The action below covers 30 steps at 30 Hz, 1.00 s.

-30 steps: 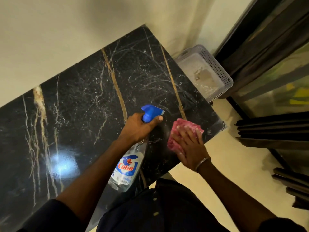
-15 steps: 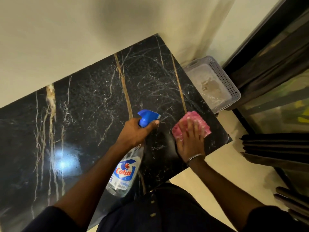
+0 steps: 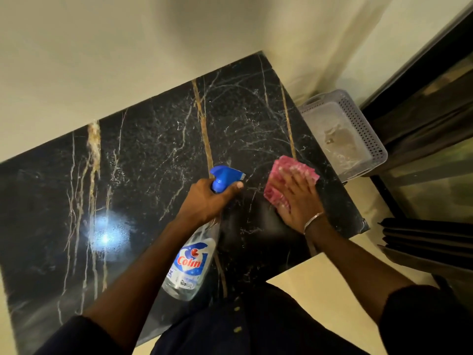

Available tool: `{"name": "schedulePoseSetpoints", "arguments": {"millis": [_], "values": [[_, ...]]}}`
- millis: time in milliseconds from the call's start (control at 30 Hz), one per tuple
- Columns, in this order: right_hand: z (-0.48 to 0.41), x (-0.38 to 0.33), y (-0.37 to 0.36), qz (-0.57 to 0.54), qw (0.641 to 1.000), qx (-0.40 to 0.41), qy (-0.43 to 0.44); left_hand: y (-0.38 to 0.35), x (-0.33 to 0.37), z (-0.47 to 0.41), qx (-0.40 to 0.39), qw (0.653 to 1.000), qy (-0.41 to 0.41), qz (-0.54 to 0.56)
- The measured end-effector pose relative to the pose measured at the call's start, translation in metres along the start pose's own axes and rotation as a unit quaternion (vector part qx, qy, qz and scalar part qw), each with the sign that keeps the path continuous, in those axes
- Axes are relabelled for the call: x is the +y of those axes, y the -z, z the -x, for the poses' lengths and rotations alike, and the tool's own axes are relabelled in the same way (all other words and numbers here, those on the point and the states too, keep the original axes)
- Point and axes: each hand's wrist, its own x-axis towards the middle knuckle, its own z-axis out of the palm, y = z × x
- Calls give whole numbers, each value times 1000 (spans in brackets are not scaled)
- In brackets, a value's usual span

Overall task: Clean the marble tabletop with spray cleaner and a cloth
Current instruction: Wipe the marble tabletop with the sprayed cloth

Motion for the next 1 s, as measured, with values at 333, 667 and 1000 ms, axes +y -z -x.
{"name": "schedulePoseSetpoints", "arguments": {"millis": [333,667,1000], "values": [[-37,-84,1,-58,977,10,-204,11,4,2,32,999,8,3],[-20,-99,-14,-34,991,-40,125,20,0,0,59,998,12,-8],[-47,22,19,-67,975,-16,-212,29,-3,1,20,999,-11,25]]}}
